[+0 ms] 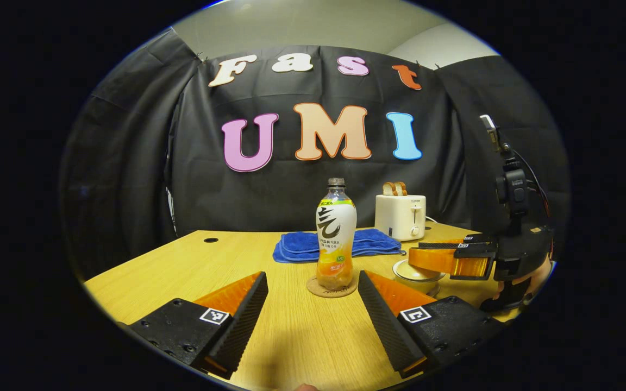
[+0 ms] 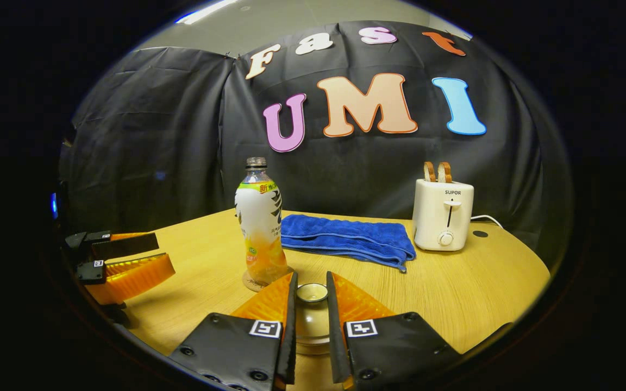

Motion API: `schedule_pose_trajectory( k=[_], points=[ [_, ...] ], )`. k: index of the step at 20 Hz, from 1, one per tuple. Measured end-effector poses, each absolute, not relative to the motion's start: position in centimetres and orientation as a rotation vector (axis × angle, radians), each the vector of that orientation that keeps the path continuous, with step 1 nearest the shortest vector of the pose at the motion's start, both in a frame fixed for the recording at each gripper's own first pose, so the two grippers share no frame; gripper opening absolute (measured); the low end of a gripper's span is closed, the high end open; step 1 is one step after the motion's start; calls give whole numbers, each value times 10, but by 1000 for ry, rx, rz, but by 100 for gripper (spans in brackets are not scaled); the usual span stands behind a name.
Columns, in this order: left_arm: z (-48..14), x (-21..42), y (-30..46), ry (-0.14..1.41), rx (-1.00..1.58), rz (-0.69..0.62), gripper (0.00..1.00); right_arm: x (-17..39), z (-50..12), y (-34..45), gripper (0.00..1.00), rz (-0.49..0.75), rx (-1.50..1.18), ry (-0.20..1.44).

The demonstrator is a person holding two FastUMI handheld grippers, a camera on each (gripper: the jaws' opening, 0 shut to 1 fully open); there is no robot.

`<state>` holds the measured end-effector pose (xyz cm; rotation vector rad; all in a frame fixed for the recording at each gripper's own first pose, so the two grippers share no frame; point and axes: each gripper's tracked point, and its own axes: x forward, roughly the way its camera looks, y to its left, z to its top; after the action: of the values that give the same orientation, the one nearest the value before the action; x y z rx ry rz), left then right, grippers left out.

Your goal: Open the teacup lid with one hand, grasp the water bottle and pour water into the teacup with the other hand; after pouring, place the water bottle on the coaster and then close the teacup lid.

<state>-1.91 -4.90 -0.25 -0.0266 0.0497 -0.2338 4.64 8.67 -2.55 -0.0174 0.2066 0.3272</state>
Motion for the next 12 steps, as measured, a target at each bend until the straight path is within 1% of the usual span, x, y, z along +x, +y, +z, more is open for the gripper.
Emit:
schedule_pose_trajectory(
  k=[1,4,6,10,12],
  points=[
    [-3,-19,-49,49,-32,-232,98,47,-27,87,29,325,-16,208],
    [-5,-20,-50,54,-45,-230,98,45,-27,86,33,315,-24,204],
    [-5,-21,-49,54,-48,-227,97,43,-24,87,39,318,-12,196],
    [1,-22,-48,33,-35,-222,97,32,0,79,92,303,12,128],
    [3,-23,-46,25,-32,-219,98,25,7,69,92,279,2,109]
  ],
)
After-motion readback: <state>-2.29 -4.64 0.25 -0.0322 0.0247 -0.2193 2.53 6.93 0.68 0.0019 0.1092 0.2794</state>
